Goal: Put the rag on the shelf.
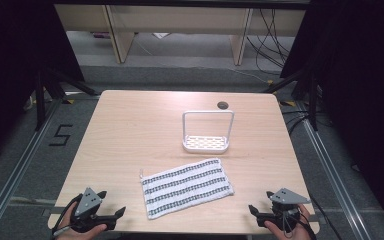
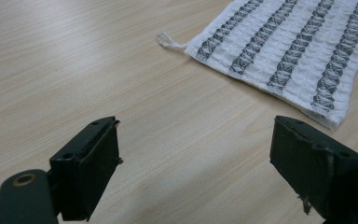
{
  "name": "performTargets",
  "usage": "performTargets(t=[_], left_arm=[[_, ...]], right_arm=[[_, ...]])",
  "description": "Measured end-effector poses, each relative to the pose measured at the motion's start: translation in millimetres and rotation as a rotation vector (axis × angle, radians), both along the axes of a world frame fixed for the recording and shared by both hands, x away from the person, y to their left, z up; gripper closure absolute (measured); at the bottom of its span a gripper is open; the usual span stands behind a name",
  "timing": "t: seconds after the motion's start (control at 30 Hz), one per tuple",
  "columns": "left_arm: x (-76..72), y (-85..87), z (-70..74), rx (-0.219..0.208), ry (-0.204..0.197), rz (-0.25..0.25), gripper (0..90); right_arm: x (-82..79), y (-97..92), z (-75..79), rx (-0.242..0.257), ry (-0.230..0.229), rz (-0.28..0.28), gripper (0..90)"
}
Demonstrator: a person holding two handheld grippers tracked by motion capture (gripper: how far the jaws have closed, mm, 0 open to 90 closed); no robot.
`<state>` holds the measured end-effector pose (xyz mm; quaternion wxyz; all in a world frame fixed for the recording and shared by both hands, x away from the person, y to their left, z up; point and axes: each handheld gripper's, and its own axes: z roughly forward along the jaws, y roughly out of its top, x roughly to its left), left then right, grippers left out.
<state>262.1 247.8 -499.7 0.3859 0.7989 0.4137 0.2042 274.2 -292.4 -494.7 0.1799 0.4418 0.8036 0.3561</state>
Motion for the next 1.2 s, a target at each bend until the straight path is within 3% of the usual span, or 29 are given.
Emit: performTargets(t=[0.13, 0.17, 0.23, 0.3, 0.33, 0.37, 0.43, 0.47, 0.5, 0.53, 0.67, 0.77, 0.9, 0.93, 0.97, 1.0, 1.03, 1.07, 1.13, 1.17, 1.2], left_arm=[[0.4, 0.2, 0.1, 0.002, 0.001, -0.015, 14.9], [0.6, -3.3, -1.1, -0.040, -0.010, -0.001, 14.9], [0.6, -4.1, -0.2, -0.046, -0.010, -0.004, 14.9], [1.1, -2.6, 1.0, -0.023, -0.003, -0.025, 14.9], [1.5, -5.2, -0.1, -0.051, -0.004, -0.020, 14.9], [2.7, -6.9, -0.3, -0.062, -0.005, -0.030, 15.0], [2.9, -8.6, 1.8, -0.058, -0.012, -0.030, 15.0], [3.7, -9.7, 1.9, -0.066, -0.016, -0.031, 15.0], [5.2, -9.9, 3.1, -0.058, -0.015, -0.052, 15.0], [5.8, -11.7, 2.6, -0.075, -0.018, -0.051, 15.0], [9.4, -18.4, 4.8, -0.080, -0.021, -0.061, 14.9], [12.9, -21.3, 7.5, -0.060, -0.018, -0.080, 14.9], [23.3, -32.5, 13.8, -0.079, -0.030, -0.100, 15.0], [30.6, -38.4, 18.8, -0.059, -0.032, -0.133, 15.0], [30.6, -38.4, 18.8, -0.059, -0.032, -0.133, 15.0], [37.9, -46.5, 22.5, -0.060, -0.029, -0.147, 15.2], [41.8, -50.0, 24.1, -0.053, -0.030, -0.157, 15.4], [45.3, -53.5, 25.1, -0.057, -0.030, -0.167, 16.2], [52.1, -57.2, 27.1, -0.041, -0.020, -0.192, 17.4], [54.0, -60.9, 26.9, -0.064, -0.016, -0.177, 17.8], [57.5, -61.7, 27.9, -0.050, -0.003, -0.191, 18.2]], right_arm=[[1.0, 0.0, -0.5, 0.007, -0.001, 0.008, 20.7], [1.1, 0.0, -0.3, 0.002, -0.003, 0.007, 20.9], [0.6, 0.5, 0.0, -0.003, -0.005, -0.003, 21.3], [0.7, 0.9, 0.0, -0.003, -0.006, -0.001, 21.3], [-0.5, 3.0, 0.3, 0.008, 0.012, -0.013, 21.6], [1.1, 3.1, -0.1, 0.010, 0.003, 0.009, 22.4], [1.6, 3.4, -0.8, 0.000, -0.015, 0.014, 22.4], [0.6, 4.7, 0.6, 0.019, 0.016, 0.011, 22.4], [1.9, 3.9, 1.0, 0.014, 0.011, 0.036, 22.5], [1.2, 4.8, 1.0, 0.022, 0.012, 0.029, 22.9], [1.3, 5.8, 1.4, 0.024, 0.010, 0.034, 23.7], [2.5, 7.1, 2.0, 0.020, 0.001, 0.053, 24.6], [2.2, 8.5, 3.1, 0.030, 0.003, 0.051, 25.2], [2.1, 10.1, 4.1, 0.029, -0.012, 0.040, 25.9], [1.5, 10.8, 4.5, 0.025, -0.019, 0.031, 26.0], [-0.1, 12.8, 5.5, 0.043, 0.003, 0.016, 26.3], [0.7, 11.9, 5.9, 0.023, -0.020, 0.024, 26.7], [0.1, 12.9, 6.0, 0.036, -0.009, 0.018, 26.8], [0.1, 12.9, 6.4, 0.034, -0.014, 0.019, 26.7], [0.1, 12.9, 6.6, 0.036, -0.012, 0.016, 26.7], [1.4, 11.6, 6.6, 0.032, -0.023, 0.023, 26.6]])
